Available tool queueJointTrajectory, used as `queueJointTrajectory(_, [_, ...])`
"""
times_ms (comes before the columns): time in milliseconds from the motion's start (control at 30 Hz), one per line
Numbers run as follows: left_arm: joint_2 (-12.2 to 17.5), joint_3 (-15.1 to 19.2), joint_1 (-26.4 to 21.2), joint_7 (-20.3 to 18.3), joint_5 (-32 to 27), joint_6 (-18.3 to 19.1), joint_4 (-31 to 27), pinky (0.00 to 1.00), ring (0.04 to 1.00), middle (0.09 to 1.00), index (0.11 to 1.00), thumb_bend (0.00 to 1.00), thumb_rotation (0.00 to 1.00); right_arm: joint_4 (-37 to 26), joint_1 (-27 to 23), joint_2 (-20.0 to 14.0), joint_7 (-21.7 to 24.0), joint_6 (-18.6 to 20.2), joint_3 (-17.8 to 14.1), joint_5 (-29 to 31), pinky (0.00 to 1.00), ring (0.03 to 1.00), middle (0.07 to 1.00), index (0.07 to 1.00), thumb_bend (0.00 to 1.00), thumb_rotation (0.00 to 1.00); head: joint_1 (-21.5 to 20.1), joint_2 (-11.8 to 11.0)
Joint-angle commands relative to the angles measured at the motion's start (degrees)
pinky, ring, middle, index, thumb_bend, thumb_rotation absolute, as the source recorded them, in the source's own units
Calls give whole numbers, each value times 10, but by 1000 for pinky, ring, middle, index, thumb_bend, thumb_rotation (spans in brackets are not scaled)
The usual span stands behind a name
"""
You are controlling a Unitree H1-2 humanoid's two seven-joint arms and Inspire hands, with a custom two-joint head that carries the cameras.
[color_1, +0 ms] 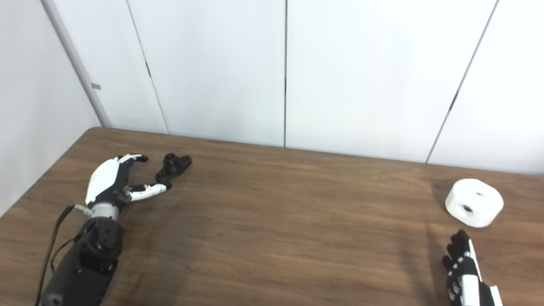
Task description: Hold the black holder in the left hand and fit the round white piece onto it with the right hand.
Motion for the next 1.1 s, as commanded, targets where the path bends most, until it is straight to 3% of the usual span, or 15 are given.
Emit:
queueJointTrajectory(0, [21,-5,-31,5,12,3,5,1000,997,934,815,838,374,0,6,7,-2,-6,5,4,1000,1000,1000,1000,489,1000,0,0])
queueJointTrajectory(533, [11,-10,-92,36,-7,6,121,1000,993,934,807,842,359,-3,8,5,-3,-8,4,3,1000,1000,1000,1000,529,1000,-3,5])
queueJointTrajectory(867, [11,-11,-109,32,-35,-2,133,1000,973,910,777,859,360,-11,14,1,-2,-3,7,0,1000,1000,1000,1000,528,1000,-1,11])
queueJointTrajectory(1067, [14,-32,-114,26,-29,11,132,1000,963,896,756,853,356,-18,14,4,-5,3,7,-1,1000,1000,1000,1000,511,1000,-3,15])
